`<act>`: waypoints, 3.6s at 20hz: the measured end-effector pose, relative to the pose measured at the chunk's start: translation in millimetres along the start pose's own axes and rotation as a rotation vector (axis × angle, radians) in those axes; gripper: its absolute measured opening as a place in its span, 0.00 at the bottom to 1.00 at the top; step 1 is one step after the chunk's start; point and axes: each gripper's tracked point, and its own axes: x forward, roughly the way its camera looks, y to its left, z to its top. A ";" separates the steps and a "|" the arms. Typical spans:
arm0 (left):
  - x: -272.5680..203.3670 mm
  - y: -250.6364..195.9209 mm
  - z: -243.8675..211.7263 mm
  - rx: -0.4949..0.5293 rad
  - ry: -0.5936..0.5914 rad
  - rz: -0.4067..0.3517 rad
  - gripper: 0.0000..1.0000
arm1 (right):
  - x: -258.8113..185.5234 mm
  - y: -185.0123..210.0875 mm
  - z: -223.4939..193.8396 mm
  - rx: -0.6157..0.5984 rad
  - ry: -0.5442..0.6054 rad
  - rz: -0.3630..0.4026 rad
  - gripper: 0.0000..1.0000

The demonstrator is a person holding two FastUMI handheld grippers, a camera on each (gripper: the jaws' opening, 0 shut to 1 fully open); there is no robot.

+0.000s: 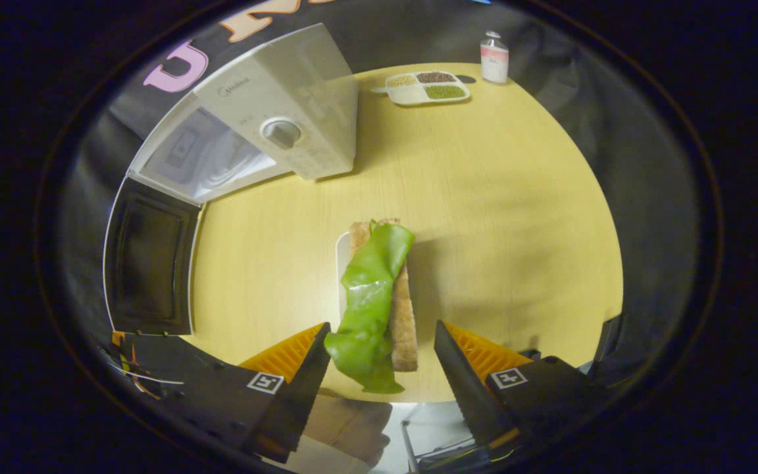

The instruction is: Open the microwave oven with the left hand, put the food in, and close the microwave oven.

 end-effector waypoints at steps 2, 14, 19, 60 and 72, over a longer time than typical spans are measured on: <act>-2.0 -3.0 -0.5 -0.008 0.000 0.004 0.94 | 5.7 -1.3 0.4 0.019 0.015 0.003 0.83; 11.9 -27.8 1.3 0.000 0.014 -0.042 0.94 | 0.2 5.5 6.1 0.124 -0.030 0.056 0.43; 28.1 -39.1 -1.4 0.020 0.040 -0.117 0.94 | -24.7 13.6 6.6 0.181 -0.107 0.048 0.42; 87.2 -8.2 37.7 0.298 0.037 -0.430 0.90 | 54.8 342.9 202.2 0.557 -0.841 0.417 0.34; 97.0 2.7 20.7 0.284 0.130 -0.374 0.94 | 94.5 318.4 243.9 0.422 -0.930 0.131 0.42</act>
